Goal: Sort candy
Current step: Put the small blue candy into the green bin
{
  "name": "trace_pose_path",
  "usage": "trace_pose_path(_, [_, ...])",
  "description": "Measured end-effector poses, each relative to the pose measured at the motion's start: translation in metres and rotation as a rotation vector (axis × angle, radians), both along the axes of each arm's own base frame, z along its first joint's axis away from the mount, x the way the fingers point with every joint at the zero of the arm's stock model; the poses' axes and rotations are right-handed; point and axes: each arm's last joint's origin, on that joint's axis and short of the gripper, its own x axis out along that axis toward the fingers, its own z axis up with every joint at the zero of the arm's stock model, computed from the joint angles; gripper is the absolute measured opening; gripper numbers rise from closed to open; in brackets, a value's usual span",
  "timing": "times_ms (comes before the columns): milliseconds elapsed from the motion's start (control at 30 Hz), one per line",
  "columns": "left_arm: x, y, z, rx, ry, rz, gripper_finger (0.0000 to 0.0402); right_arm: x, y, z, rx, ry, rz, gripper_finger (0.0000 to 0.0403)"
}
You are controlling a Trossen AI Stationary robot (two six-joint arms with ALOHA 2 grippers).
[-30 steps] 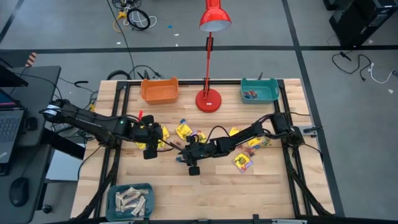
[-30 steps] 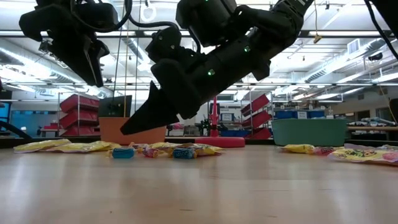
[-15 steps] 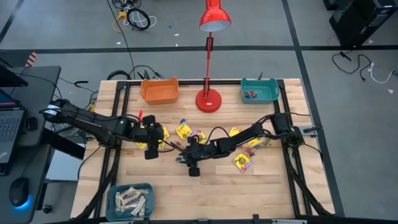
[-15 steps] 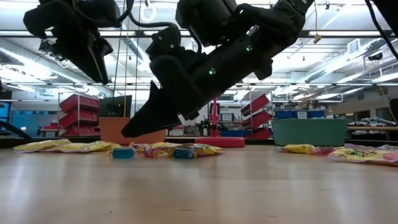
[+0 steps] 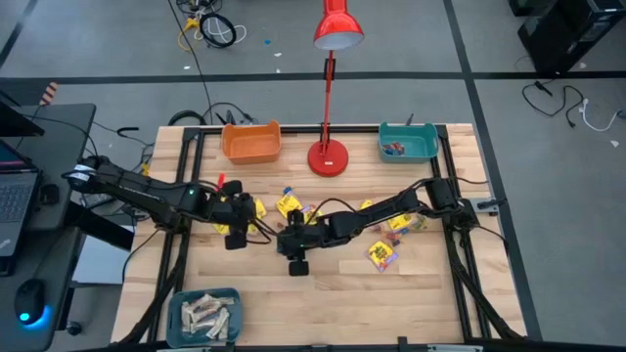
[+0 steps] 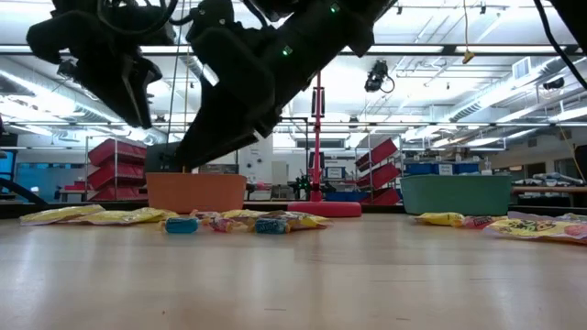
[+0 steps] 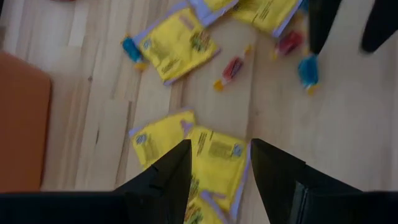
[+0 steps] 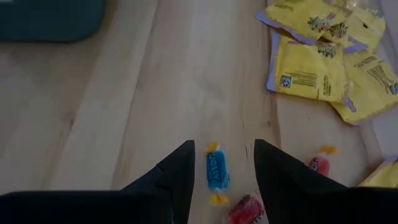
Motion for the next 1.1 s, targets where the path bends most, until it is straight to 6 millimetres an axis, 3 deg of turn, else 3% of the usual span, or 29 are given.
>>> trace_pose_path(133, [-0.007, 0.001, 0.001, 0.009, 0.029, 0.006, 0.0168, 0.001, 0.000, 0.002, 0.000, -0.005, 0.002, 0.0151])
trace_pose_path(500, [-0.026, 0.000, 0.022, -0.022, -0.112, -0.002, 0.0168, 0.003, 0.001, 0.003, -0.008, -0.068, -0.001, 0.0151])
trace_pose_path(700, [-0.034, -0.001, 0.030, -0.037, -0.165, -0.017, 0.0168, 0.011, 0.004, -0.014, -0.032, -0.103, 0.013, 0.0151])
trace_pose_path(1100, [-0.035, -0.005, 0.032, -0.049, -0.193, -0.032, 0.0168, -0.001, 0.005, -0.035, -0.038, -0.039, -0.024, 0.0151])
